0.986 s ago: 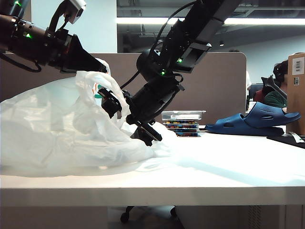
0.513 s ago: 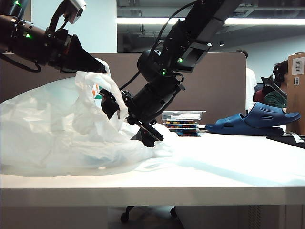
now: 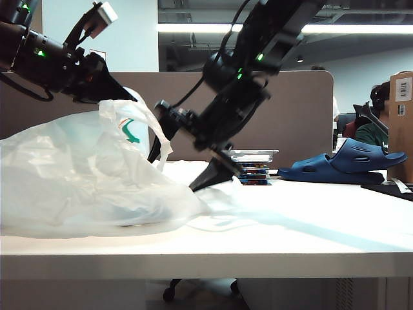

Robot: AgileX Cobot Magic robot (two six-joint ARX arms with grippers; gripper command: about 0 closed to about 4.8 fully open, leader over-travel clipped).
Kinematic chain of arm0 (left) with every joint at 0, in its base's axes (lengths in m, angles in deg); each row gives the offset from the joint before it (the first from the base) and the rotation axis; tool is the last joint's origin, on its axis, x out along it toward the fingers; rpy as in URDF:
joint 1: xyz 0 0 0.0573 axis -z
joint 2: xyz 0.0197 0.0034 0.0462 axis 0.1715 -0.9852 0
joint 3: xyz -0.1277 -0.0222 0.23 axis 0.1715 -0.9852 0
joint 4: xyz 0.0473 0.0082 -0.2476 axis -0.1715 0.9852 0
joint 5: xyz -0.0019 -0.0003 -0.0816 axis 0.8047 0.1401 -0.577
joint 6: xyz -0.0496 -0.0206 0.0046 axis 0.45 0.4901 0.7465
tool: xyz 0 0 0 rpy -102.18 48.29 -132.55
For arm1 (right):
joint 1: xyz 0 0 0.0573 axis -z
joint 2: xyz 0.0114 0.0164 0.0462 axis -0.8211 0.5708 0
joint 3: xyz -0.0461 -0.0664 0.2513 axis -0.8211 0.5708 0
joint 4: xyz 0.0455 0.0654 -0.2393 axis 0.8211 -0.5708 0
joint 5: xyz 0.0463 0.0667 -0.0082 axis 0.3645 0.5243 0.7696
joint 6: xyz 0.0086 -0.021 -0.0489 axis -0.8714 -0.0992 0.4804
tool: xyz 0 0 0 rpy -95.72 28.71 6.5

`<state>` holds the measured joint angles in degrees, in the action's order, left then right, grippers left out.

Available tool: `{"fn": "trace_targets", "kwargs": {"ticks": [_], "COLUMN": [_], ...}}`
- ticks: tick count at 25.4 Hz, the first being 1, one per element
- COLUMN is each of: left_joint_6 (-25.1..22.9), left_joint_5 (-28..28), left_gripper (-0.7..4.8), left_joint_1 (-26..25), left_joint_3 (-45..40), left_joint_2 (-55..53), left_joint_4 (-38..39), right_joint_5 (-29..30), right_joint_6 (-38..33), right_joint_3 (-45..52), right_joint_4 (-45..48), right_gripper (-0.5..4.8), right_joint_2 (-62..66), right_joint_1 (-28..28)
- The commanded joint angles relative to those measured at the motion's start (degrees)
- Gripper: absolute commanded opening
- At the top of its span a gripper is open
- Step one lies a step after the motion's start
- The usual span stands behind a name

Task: Put the power bank into the bag.

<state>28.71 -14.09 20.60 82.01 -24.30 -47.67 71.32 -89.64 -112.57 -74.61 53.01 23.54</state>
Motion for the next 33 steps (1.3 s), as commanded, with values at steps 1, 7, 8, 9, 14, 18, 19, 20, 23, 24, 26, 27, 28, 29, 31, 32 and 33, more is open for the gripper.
{"fn": "trace_targets", "kwargs": {"ticks": [1, 7, 8, 9, 14, 18, 19, 20, 23, 24, 26, 27, 28, 29, 31, 32, 33], "left_joint_6": [0.2, 0.2, 0.2, 0.9, 3.5, 3.6, 3.6, 3.7, 3.7, 3.7, 3.6, 3.6, 3.6, 3.6, 3.7, 3.6, 3.6], "left_joint_5": [5.8, 5.2, 2.9, 0.5, -1.3, -4.0, -5.4, -7.3, -12.1, -13.2, -16.3, -16.3, -16.2, -15.7, -13.2, -9.2, -6.1], "left_gripper": [-0.05, 0.66, 1.65, 2.61, 3.14, 3.16, 3.19, 3.20, 3.20, 3.20, 3.20, 3.20, 3.20, 3.19, 3.18, 3.15, 3.06], "left_joint_1": [0.0, 0.0, 0.0, 0.0, 0.0, 0.0, 0.0, 0.0, 0.0, 0.0, 0.0, 0.0, 0.0, 0.0, 0.0, 0.0, 0.0], "left_joint_3": [0.2, 0.2, 0.2, 0.2, 0.2, 0.2, 0.3, 0.4, 0.4, 0.4, 0.4, 0.5, 0.5, 0.5, 0.5, 0.5, 0.5], "left_joint_2": [0.2, 0.3, 0.3, 0.3, 0.6, 2.0, 2.3, 2.9, 4.6, 5.1, 7.0, 7.6, 8.3, 8.9, 10.3, 11.9, 13.0], "left_joint_4": [-0.3, -0.7, -0.7, -0.7, -0.2, 0.3, 0.2, 0.3, 0.3, 0.4, 0.7, 1.0, 1.2, 1.4, 1.6, 1.9, 2.2], "right_joint_5": [-0.2, -0.6, -1.0, -1.1, -2.3, -3.2, -3.5, -3.5, -3.8, -3.8, -3.9, -3.9, -3.9, -3.9, -4.7, -5.4, -6.8], "right_joint_6": [2.4, 5.4, 6.6, 7.2, 11.0, 13.9, 14.2, 14.3, 15.2, 15.2, 15.3, 15.3, 15.3, 15.3, 15.4, 15.8, 15.9], "right_joint_3": [0.0, 0.0, 0.0, -0.1, 0.0, 0.0, 0.0, -0.1, 0.0, 0.0, 0.0, 0.0, 0.0, 0.0, 0.0, 0.0, 0.0], "right_joint_4": [-2.5, -6.0, -7.1, -7.9, -10.6, -12.3, -12.6, -12.6, -12.8, -12.9, -12.9, -12.9, -12.9, -12.9, -13.3, -13.5, -13.5], "right_gripper": [4.17, 4.17, 3.81, 2.93, 0.74, -0.08, -0.08, -0.08, -0.08, -0.08, -0.08, -0.08, -0.08, -0.08, -0.08, -0.09, -0.09], "right_joint_2": [-3.3, -6.4, -7.1, -8.0, -10.5, -12.7, -13.3, -13.5, -14.7, -15.1, -16.1, -16.4, -16.9, -17.1, -18.0, -18.9, -19.4], "right_joint_1": [1.3, 2.8, 3.3, 4.2, 6.5, 8.6, 9.0, 9.2, 10.7, 11.0, 12.3, 12.6, 13.2, 13.6, 14.3, 15.2, 15.5]}}
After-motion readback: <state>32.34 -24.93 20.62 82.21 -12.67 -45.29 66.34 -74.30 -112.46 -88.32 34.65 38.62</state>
